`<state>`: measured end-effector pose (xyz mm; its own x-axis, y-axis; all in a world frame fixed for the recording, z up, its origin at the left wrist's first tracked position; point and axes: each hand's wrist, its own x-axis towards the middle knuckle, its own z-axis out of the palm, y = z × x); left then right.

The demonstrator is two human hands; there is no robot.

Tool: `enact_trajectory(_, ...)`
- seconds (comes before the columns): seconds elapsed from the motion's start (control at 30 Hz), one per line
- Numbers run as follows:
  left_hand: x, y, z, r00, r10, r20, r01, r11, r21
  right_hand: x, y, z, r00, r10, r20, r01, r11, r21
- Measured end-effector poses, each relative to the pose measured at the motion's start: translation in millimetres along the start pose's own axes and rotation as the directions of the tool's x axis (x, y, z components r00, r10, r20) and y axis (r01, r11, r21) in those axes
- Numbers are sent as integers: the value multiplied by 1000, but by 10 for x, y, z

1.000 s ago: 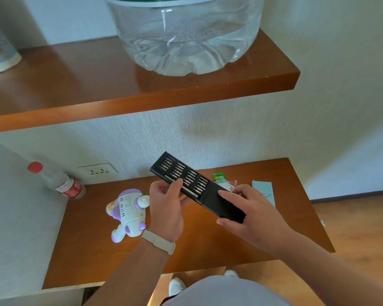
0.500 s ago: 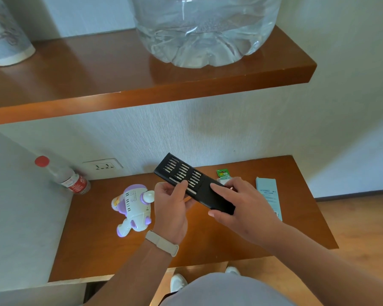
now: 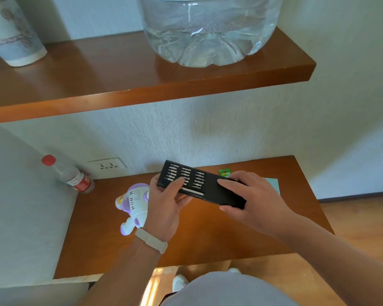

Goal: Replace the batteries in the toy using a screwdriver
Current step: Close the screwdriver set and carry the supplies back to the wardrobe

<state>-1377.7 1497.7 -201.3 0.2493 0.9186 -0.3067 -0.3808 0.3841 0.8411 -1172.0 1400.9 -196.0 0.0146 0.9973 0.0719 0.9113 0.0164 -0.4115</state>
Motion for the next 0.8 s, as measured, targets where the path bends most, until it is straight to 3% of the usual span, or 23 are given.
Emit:
enact_trajectory(0.23, 96, 144, -169, 997, -15, 71, -11, 934, 358, -13, 150, -153, 986, -159, 44, 162, 983, -81)
enact_trajectory(0.3, 102, 123, -174, 999, 23, 41, -37, 922, 386, 2, 161, -166, 984, -173, 49, 177, 981, -81)
enact_trajectory(0.37, 104, 91, -191, 999, 39, -1, -36, 926, 377, 6, 176, -182, 992, -120, 41, 122, 991, -49)
enact_trajectory(0.43, 96, 68, -205, 999, 42, -33, -27, 934, 357, 13, 210, -188, 999, 20, -38, -16, 995, 102)
enact_trajectory(0.5, 83, 62, -218, 998, 40, -52, -20, 941, 337, 26, 249, -183, 967, 242, -85, -196, 910, 364)
enact_trajectory(0.57, 67, 66, -222, 997, 37, -62, -16, 948, 317, 29, 283, -152, 920, 392, 0, -321, 754, 572)
enact_trajectory(0.67, 42, 60, -224, 997, 44, -68, -20, 949, 316, 2, 299, -84, 882, 460, 107, -384, 566, 729)
enact_trajectory(0.8, 5, 50, -216, 996, 49, -70, -23, 944, 329, 12, 284, -22, 851, 505, 146, -369, 375, 850)
